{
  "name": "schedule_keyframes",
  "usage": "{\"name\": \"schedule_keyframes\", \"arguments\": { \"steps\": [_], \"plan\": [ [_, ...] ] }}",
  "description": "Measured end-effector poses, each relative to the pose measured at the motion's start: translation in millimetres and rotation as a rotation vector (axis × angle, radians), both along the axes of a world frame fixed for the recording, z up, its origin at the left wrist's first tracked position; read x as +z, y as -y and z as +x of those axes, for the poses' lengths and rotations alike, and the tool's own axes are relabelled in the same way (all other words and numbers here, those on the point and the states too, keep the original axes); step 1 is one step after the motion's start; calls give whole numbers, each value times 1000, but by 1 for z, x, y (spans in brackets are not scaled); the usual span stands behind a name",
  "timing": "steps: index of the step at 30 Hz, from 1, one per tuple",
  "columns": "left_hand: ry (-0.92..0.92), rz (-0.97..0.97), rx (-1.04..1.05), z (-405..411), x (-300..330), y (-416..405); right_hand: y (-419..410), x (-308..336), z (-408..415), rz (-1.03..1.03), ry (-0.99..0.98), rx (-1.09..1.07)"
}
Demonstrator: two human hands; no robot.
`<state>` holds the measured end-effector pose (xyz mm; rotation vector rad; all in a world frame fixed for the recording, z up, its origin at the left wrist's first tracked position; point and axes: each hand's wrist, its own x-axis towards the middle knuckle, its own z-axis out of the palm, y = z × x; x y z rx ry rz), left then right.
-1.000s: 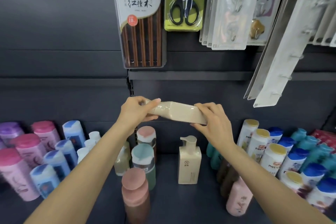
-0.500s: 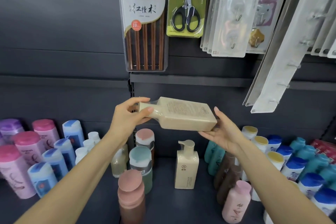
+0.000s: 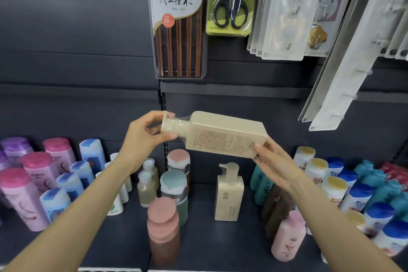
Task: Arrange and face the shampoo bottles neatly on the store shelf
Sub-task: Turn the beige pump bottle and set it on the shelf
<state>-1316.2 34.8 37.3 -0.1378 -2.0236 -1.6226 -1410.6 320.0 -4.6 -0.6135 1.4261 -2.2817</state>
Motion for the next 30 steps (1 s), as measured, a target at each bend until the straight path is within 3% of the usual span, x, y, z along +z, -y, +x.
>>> {"name": "schedule_keyframes", "arguments": {
  "steps": [18,23,30],
  "plan": [
    [-151,14,29,-3,30,-25,27,-27,12,-186,296,-118],
    [-152,26,58,-11,32,-48,32,-36,9,-14,412,-157],
    [-4,-181,41,-26,38,-52,29,-31,0,141,579,-190]
  ]
}}
